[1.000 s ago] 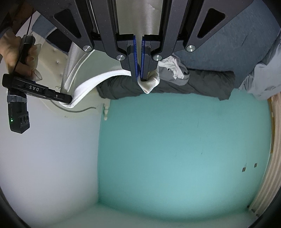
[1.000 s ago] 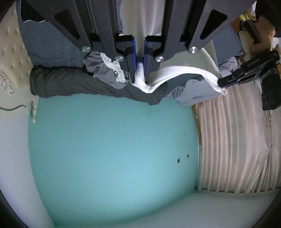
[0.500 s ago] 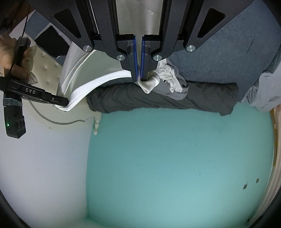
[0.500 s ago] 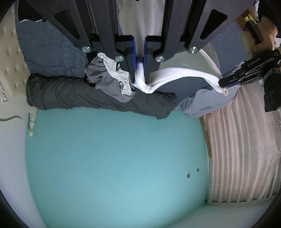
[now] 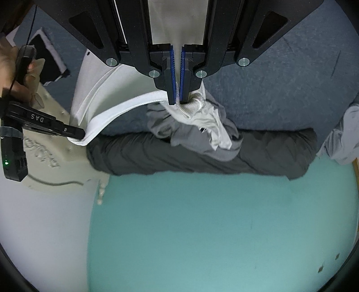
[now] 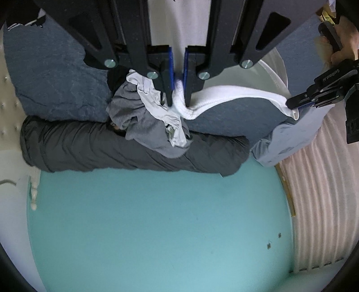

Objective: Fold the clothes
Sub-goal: 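Lift the white shirt by its hem with both tools, letting it hang, then lower the shirt onto the bed and open both tools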

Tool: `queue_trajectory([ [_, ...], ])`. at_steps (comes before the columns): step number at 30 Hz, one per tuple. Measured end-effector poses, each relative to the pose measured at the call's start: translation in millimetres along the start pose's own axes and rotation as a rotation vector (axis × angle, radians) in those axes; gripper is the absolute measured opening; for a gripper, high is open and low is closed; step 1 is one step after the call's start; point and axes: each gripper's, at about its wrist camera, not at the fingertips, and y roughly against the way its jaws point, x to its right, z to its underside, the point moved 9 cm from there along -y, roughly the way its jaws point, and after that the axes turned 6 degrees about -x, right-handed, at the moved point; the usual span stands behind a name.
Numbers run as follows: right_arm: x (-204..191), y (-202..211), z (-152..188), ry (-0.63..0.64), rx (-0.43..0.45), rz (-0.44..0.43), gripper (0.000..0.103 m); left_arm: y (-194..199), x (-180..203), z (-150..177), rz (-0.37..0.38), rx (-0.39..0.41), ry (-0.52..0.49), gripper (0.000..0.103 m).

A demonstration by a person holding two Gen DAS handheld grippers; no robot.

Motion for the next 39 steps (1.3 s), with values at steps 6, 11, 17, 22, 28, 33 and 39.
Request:
queue_trajectory([
  [6, 31.3, -89.4, 6.4, -0.018, -0.057, 0.011, 0.006, -91.4, -26.0, 12.9, -0.013, -0.085, 0.016, 0.003],
  [11, 56.2, -160.8, 17.2, -0.032, -0.102, 0.024, 0.006, -164.6, -48.5, 23.8, -0.021, -0.147, 0.035, 0.003],
  [17, 85.1, -232.9, 34.2, -0.056, -0.155, 0.044, 0.006, -240.4, -66.0, 43.0, -0.027, -0.208, 0.052, 0.003],
  [22, 109.2, -284.9, 53.7, -0.078, -0.197, 0.070, 0.006, -286.3, -74.5, 60.9, -0.025, -0.245, 0.068, 0.003],
  [28, 132.3, -332.7, 83.6, -0.119, -0.249, 0.081, 0.006, -340.9, -84.7, 84.8, -0.019, -0.291, 0.089, 0.003],
  [33, 136.3, -360.7, 110.9, -0.119, -0.290, 0.059, 0.007, -369.6, -95.0, 119.0, -0.018, -0.351, 0.128, 0.005],
  [39, 139.8, -362.3, 121.5, -0.134, -0.302, 0.038, 0.045, -360.3, -103.5, 126.6, 0.013, -0.338, 0.176, 0.033],
])
